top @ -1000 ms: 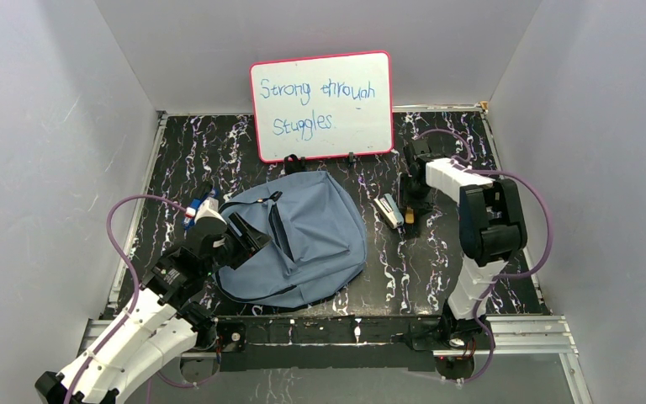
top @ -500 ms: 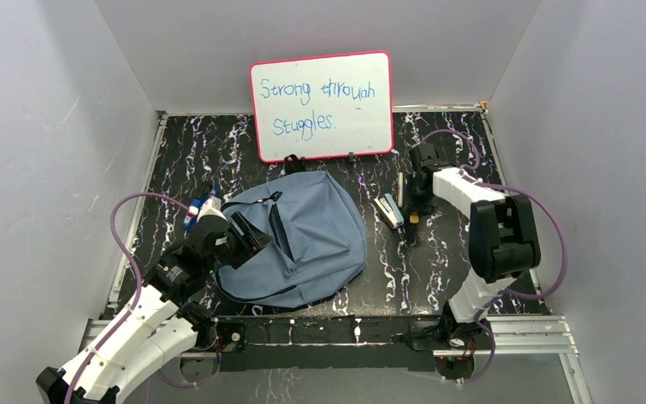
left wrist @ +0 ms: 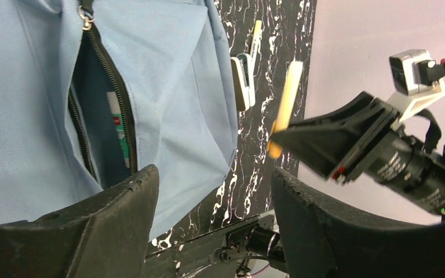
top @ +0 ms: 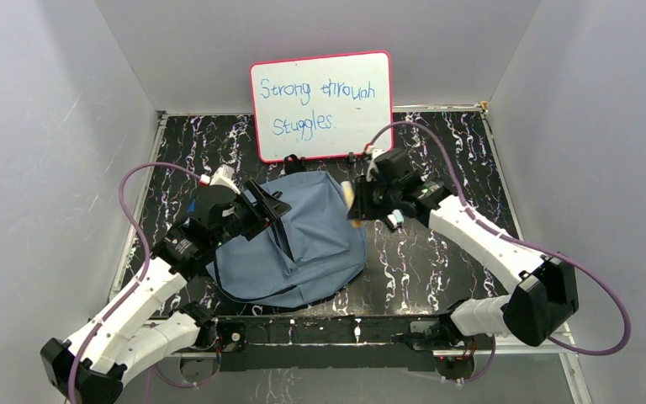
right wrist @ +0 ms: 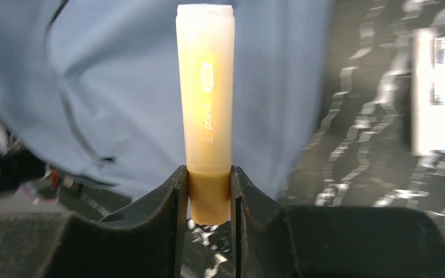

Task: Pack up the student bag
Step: Pick up the stationery from the center of the board.

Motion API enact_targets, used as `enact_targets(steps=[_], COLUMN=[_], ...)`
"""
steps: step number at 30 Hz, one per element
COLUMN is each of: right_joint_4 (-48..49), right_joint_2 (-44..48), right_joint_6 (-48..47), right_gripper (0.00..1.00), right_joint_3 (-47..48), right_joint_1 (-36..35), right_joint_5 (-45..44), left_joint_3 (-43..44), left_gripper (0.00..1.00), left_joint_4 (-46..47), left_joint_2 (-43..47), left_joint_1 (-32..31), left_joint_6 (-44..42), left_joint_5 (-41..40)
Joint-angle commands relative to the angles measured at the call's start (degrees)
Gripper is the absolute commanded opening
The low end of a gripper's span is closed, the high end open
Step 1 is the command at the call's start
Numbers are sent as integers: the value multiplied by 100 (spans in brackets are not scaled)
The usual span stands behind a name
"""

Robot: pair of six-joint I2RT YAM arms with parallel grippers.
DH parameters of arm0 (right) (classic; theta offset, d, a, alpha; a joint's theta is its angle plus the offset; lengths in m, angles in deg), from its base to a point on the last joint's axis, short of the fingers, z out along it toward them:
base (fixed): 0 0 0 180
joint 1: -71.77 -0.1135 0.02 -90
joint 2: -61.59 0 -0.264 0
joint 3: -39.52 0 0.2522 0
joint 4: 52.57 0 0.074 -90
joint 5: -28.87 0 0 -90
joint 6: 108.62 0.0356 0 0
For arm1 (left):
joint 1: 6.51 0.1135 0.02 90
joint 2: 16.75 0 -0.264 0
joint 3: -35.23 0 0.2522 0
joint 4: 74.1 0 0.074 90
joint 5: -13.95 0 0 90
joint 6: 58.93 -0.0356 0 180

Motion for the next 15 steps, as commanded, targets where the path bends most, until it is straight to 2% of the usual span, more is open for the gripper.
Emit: enact_targets(steps=[1, 7, 15], right_joint_4=[301, 728, 1173], right_joint_2=[26, -276, -555], right_joint_6=[868, 1363, 1725], right_gripper=[21, 21, 20], right_joint_3=[321, 516, 815], right_joint_1=[-892, -1882, -2394], right_joint_5=[442, 183, -90], left_joint_3=[204, 182, 115], left_gripper=[69, 70, 69], left_joint_4=[484, 557, 566], left_joint_2=[-130, -200, -272], left_joint_1=[-20, -24, -28], left_joint_6=[-117, -40, -19], left_joint_5=[206, 136, 179])
